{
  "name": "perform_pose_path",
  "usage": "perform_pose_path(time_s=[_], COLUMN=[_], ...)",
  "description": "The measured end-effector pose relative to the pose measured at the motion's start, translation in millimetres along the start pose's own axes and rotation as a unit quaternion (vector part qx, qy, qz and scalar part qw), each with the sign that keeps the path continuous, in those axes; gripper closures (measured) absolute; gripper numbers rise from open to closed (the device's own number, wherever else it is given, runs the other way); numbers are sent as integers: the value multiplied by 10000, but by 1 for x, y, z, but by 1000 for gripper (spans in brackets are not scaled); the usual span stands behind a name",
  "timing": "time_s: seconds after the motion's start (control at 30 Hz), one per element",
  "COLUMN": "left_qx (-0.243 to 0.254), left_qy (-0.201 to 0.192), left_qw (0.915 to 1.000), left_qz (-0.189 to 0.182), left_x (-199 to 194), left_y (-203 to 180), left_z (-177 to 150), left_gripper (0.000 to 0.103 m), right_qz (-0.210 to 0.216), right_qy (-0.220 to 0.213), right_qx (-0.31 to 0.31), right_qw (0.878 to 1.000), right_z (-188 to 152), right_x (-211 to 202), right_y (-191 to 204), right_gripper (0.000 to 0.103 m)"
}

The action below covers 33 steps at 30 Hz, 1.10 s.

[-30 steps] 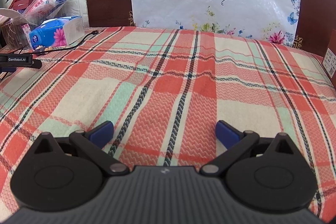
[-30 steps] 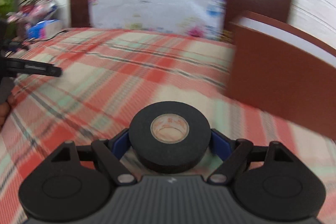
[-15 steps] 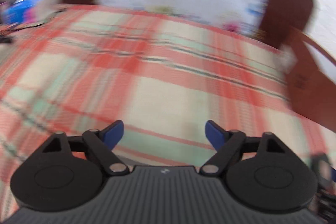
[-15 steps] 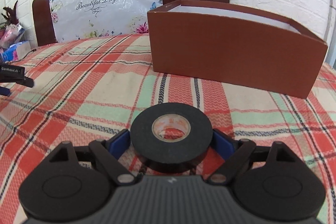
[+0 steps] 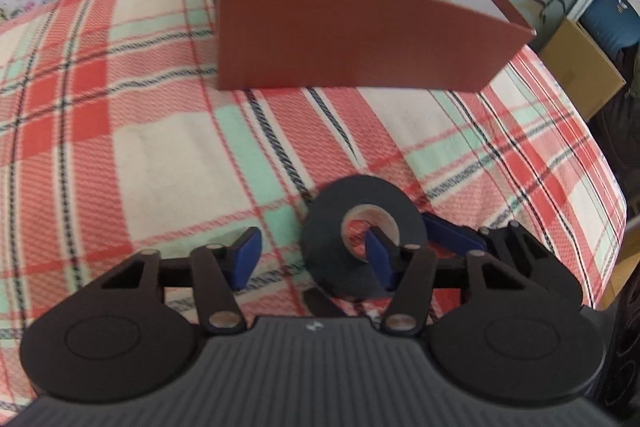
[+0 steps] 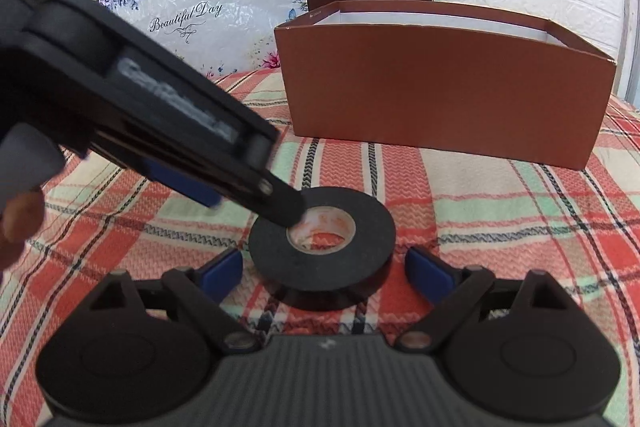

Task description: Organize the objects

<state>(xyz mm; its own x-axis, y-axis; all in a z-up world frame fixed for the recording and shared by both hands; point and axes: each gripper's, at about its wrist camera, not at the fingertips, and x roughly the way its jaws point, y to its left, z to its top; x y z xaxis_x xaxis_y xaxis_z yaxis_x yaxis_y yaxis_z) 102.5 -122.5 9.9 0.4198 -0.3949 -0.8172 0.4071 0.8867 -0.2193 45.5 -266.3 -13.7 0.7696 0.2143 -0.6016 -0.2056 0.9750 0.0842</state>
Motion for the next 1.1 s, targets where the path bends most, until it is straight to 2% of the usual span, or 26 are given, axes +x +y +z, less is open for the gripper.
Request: perform_pose_path(time_s=[0.03, 0.07, 0.1, 0.2, 0.3, 0.37, 0.47, 0.6, 0.7, 0.83, 0.9, 1.0, 1.1], left_qx=[84, 139, 123, 9, 284, 487, 610, 379, 381, 437, 301, 223, 484], left_qy=[-28, -45, -44, -84, -515, -882, -1283, -1469, -1478, -1409, -1390, -1430, -1637], left_qw=[10000, 9999, 9999, 10000, 9983, 9949, 9898, 9883, 9876, 9875, 9876, 9881, 9826], left_qz=[43, 28, 19, -1, -39, -4, 88, 184, 373, 552, 660, 524, 735], left_x=[2, 4, 5, -2, -27, -42, -52, -42, -22, 4, 14, 8, -8], left_y=[-3, -5, -6, -8, -20, -28, -32, -29, -30, -29, -24, -24, -31], left_z=[-1, 0, 1, 9, 29, 51, 90, 139, 166, 181, 183, 175, 161], left_gripper=[53, 67, 72, 73, 74, 74, 74, 74, 74, 74, 73, 73, 73], right_qz=[20, 24, 53, 1, -257, -469, -569, -764, -820, -996, -1144, -974, -1066], right_qy=[-9, -33, -62, -176, -755, -1182, -1669, -2029, -1975, -1555, -1302, -1349, -1548], right_qx=[7, 13, 8, -39, -170, -338, -355, -374, -268, -243, -318, 11, 61], right_qw=[10000, 10000, 10000, 9998, 9967, 9913, 9837, 9755, 9765, 9825, 9843, 9861, 9822], right_z=[0, 0, 0, 0, 8, 25, 61, 105, 130, 148, 148, 139, 128], right_x=[0, 1, 0, -3, -18, -25, -22, 1, 26, 69, 85, 78, 57], right_y=[0, -1, -1, 2, 6, 6, -5, -16, -29, -48, -51, -56, -53], right_gripper=[10, 15, 20, 21, 21, 21, 21, 21, 21, 20, 20, 17, 15])
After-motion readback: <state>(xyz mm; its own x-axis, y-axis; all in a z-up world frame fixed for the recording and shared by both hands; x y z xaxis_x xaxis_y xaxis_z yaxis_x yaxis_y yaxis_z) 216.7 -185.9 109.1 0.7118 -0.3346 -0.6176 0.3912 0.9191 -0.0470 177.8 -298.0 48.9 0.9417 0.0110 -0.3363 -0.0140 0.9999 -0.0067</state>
